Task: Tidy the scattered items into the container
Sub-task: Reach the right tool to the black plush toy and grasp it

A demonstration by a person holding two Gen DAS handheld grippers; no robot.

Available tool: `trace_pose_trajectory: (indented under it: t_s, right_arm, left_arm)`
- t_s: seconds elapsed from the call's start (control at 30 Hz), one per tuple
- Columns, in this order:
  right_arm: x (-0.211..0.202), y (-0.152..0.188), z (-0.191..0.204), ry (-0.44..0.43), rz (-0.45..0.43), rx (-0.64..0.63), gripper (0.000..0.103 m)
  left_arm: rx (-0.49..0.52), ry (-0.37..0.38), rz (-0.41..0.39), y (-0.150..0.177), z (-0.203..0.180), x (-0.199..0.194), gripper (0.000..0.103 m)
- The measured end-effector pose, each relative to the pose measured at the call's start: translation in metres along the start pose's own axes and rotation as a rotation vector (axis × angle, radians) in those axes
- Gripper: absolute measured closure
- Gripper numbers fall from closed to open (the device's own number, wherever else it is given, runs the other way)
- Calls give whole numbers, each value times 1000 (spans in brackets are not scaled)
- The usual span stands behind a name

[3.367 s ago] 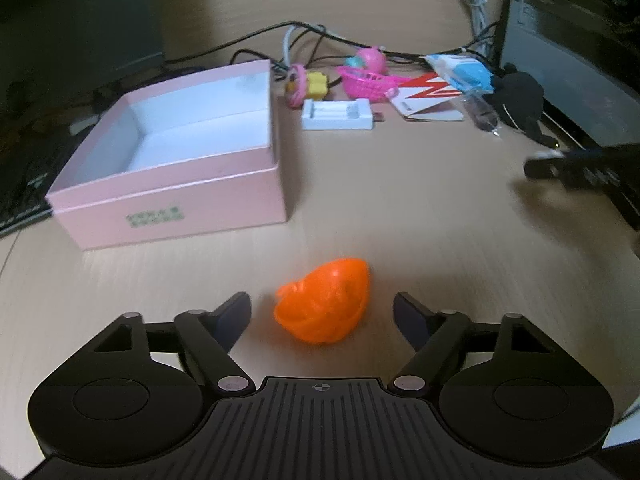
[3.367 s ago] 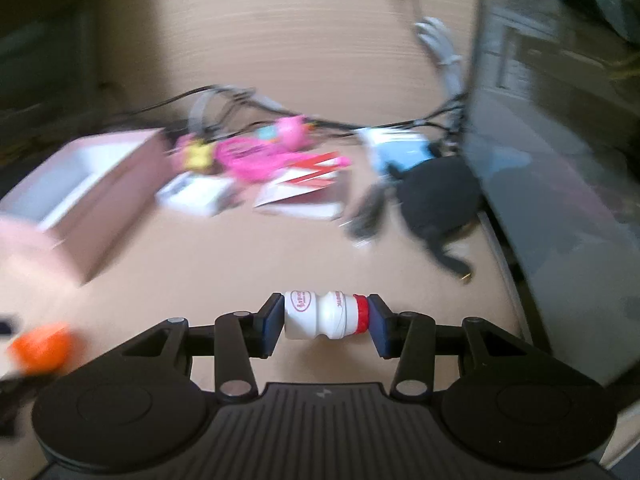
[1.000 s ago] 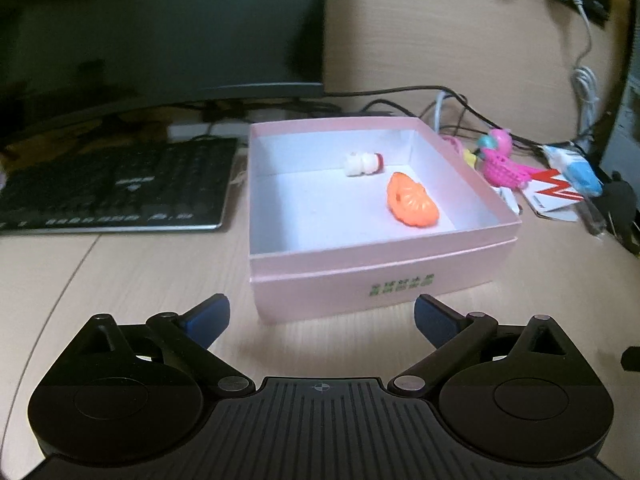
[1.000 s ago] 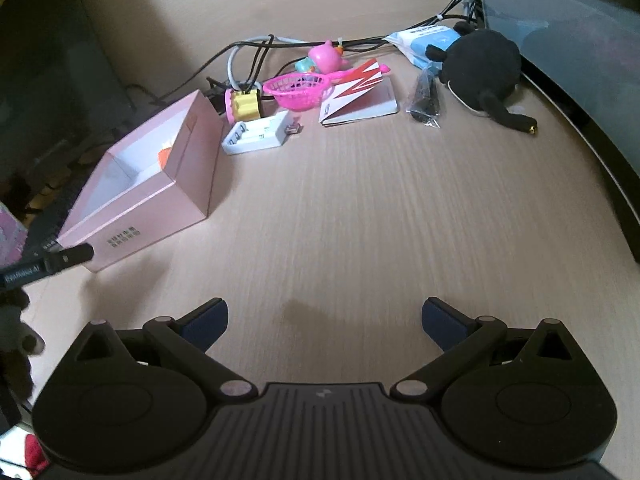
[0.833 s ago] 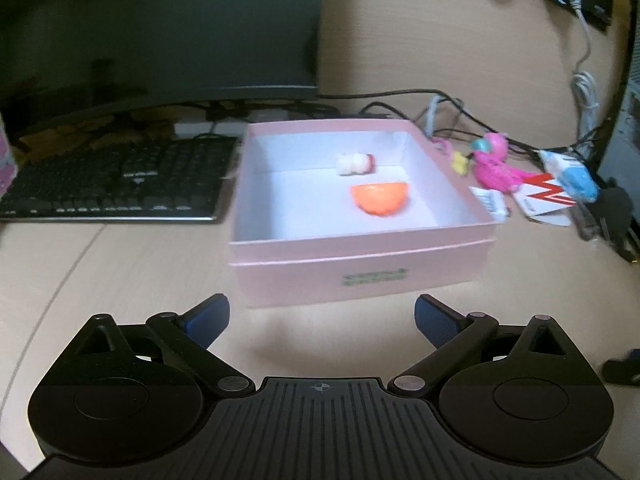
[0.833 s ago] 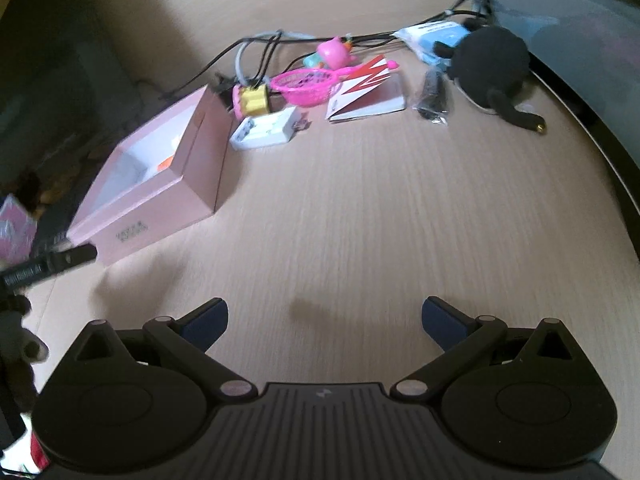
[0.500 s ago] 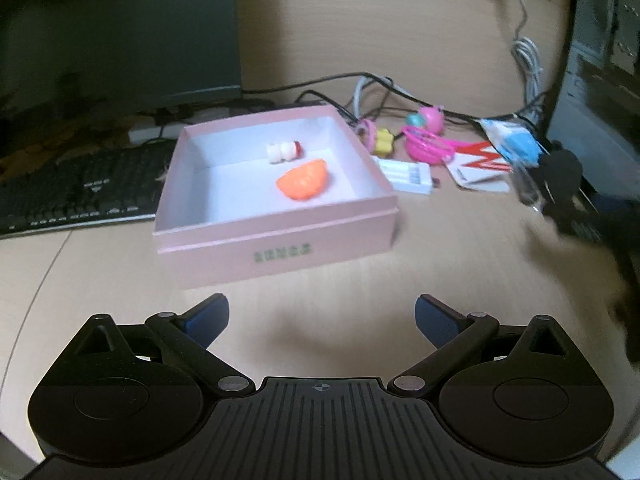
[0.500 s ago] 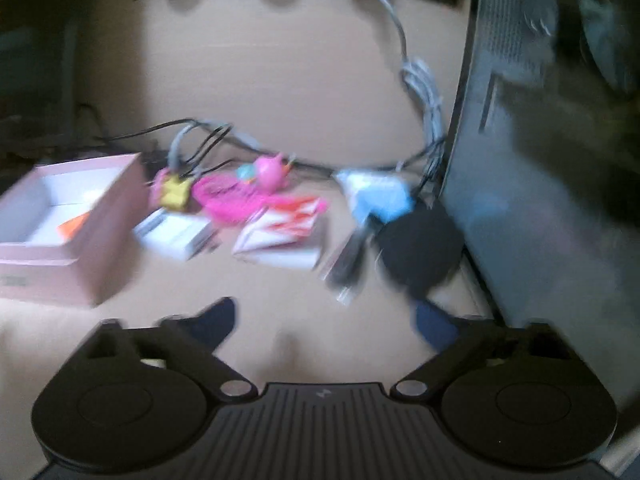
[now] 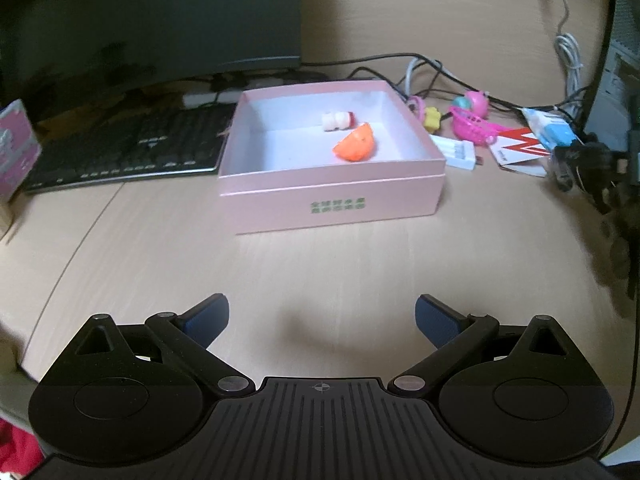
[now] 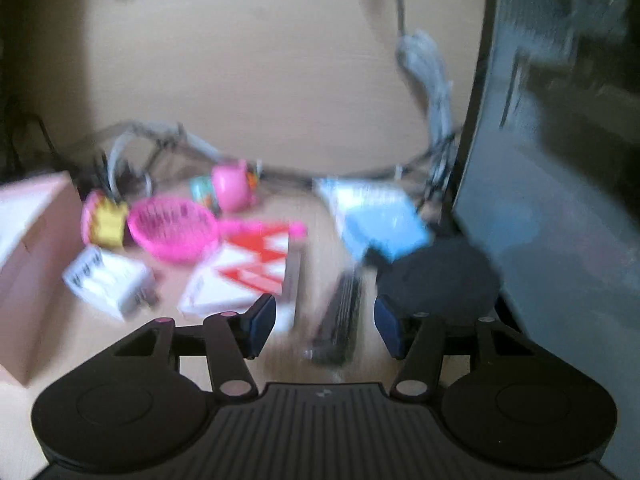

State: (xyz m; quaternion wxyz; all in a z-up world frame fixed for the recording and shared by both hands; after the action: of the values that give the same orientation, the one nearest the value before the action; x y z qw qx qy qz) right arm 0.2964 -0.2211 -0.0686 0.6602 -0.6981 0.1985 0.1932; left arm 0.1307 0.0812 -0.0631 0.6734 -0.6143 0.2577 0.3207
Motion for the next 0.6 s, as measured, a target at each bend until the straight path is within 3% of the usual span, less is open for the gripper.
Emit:
trace_pose_trajectory:
  t_s: [0.03, 0.1, 0.2, 0.37, 0.5, 0.53, 0.57, 0.6]
  right_arm:
    - [-7, -5, -1, 41, -41, -19, 42]
    - [-12, -10, -7, 151, -103, -64, 18]
    - [-1, -11, -15, 279, -125, -155, 18]
    - [32, -5, -17, 355, -72, -259, 18]
    - [50, 1, -18, 351, -18, -289, 19]
    - [53, 3, -18, 357, -7, -307, 22]
    - [55, 5, -18, 363, 2, -324, 33]
    - [55, 6, -18, 371, 1, -338, 35]
  left_arm:
    - [-2, 0, 4, 1, 1, 0, 1]
    - [-6, 2, 10, 3, 2, 1, 1]
    - [-16, 6, 15, 6, 3, 1, 1]
    - [-29, -2, 18, 7, 9, 0, 1]
    - [-43, -5, 27, 9, 15, 1, 1]
    - [-44, -4, 29, 10, 15, 1, 1]
    - [-42, 0, 30, 10, 15, 1, 1]
    - [-38, 5, 29, 9, 15, 2, 1]
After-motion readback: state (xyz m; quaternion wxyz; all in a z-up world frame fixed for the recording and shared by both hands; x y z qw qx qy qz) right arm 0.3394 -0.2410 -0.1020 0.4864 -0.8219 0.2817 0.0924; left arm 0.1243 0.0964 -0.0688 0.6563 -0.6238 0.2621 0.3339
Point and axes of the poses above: each gripper's, at about its wrist camera, not at the fingertips, and x roughly the way its jaws point, z to its left, y to its underside, the point moved 9 cm from there along x, roughly the way its jaws point, and after that the axes turned 5 degrees about -y, right-handed, at the moved point
